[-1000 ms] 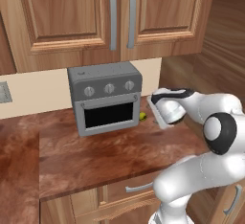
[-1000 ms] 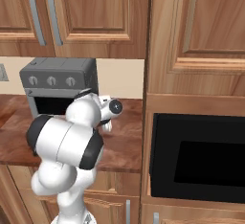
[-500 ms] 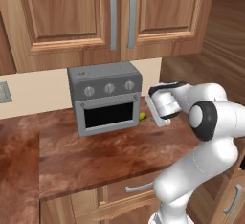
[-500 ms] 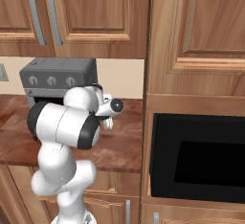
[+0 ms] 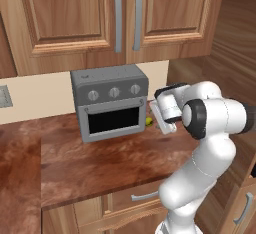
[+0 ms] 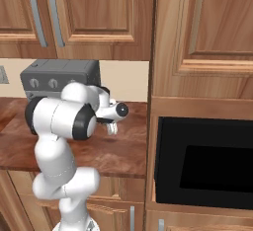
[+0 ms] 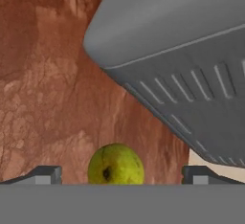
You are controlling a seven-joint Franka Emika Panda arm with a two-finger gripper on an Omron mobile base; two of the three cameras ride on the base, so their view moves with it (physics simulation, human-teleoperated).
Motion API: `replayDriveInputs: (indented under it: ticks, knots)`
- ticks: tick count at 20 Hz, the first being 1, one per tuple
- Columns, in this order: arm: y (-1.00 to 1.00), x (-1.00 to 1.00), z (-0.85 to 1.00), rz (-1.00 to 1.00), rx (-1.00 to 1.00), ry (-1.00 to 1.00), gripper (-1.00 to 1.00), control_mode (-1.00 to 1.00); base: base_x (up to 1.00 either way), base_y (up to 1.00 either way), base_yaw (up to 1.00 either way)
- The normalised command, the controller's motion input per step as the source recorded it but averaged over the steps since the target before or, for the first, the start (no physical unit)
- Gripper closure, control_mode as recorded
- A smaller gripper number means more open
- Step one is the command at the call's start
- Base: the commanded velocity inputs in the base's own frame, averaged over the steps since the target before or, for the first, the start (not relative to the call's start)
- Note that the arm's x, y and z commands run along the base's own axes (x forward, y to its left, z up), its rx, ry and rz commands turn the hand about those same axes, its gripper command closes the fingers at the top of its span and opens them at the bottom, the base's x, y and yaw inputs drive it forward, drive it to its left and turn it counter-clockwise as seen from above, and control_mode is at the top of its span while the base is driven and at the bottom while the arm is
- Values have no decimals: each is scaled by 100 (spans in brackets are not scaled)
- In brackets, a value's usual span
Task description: Place the beer on the top shelf of the fridge to keep it out of children's reach, and place the lemon and pear on lower shelves for easy access.
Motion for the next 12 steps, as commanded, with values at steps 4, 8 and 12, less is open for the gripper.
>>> replayDriveInputs:
  ticks: [4,8,12]
  knots:
    - [0,23,-3,3,0,10,-100,-100,0,0,0]
    - [0,25,-2,3,0,13,-100,-100,0,0,0]
    - [0,24,-2,3,2,7,-100,-100,0,0,0]
